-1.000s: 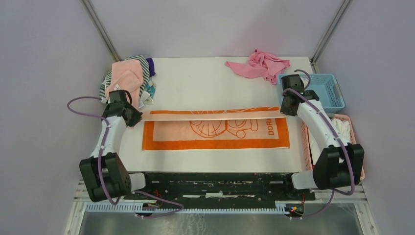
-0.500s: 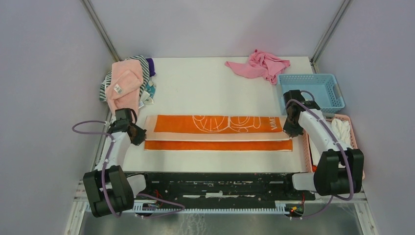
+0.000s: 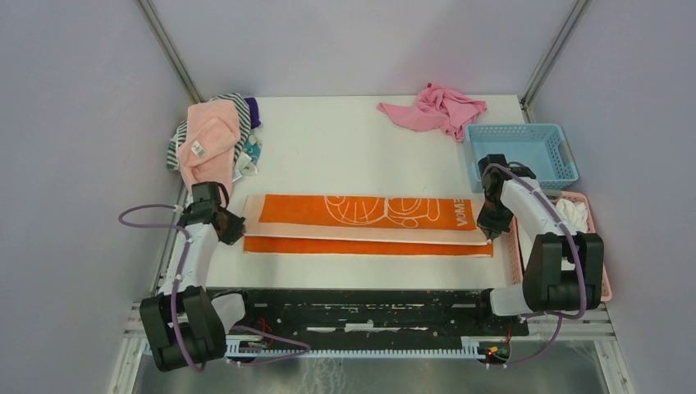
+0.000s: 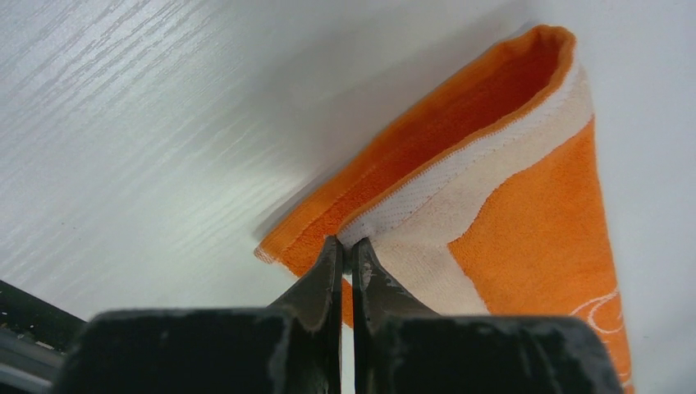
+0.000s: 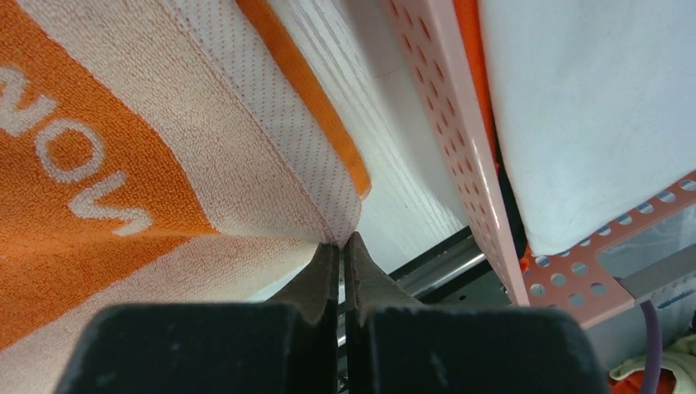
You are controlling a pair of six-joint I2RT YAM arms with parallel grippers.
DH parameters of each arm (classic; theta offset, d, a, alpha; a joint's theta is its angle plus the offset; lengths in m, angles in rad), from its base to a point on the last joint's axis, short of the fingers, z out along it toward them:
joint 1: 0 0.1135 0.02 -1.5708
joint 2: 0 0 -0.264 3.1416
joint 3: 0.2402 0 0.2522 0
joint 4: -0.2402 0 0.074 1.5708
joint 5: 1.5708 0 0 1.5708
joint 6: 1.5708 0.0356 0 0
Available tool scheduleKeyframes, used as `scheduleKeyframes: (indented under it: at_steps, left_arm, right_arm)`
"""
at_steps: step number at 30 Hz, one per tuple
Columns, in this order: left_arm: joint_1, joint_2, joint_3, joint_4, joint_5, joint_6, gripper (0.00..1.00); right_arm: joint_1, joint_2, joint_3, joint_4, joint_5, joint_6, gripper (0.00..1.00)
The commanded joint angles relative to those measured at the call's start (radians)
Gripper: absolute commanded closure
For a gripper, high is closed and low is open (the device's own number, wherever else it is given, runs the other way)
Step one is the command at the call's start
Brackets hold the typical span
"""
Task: Roll the towels
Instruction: Fold the towel at the center of the board.
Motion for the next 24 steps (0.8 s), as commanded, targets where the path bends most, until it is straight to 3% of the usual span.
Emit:
scheduleKeyframes:
  at_steps: [1, 8, 15, 20, 24]
  left_arm:
    - [0.011, -0.065, 0.08, -0.05, -0.014, 0.007, 0.97]
    - [0.009, -0.132, 0.017, -0.09, 0.05, -0.019, 0.97]
    - [0.009, -0.123, -0.13, -0.012, 0.099, -0.111, 0.95]
    - [0.009, -0.12, -0.147, -0.011, 0.09, -0.118, 0.66]
    - [0.009, -0.158, -0.085, -0.057, 0.059, -0.096, 0.44]
  right_arm:
    - [-0.018, -0.065, 0.036, -0.095, 0.097, 0.035, 1.0]
    - [-0.022, -0.093, -0.001, -0.132, 0.091, 0.097, 0.99]
    - [-0.024, 0.026, -0.038, -0.135, 0.063, 0.164, 0.99]
    - [-0.03, 0.072, -0.049, -0.133, 0.057, 0.167, 0.87]
    - [-0.029, 0.027, -0.015, -0.171, 0.072, 0.143, 0.53]
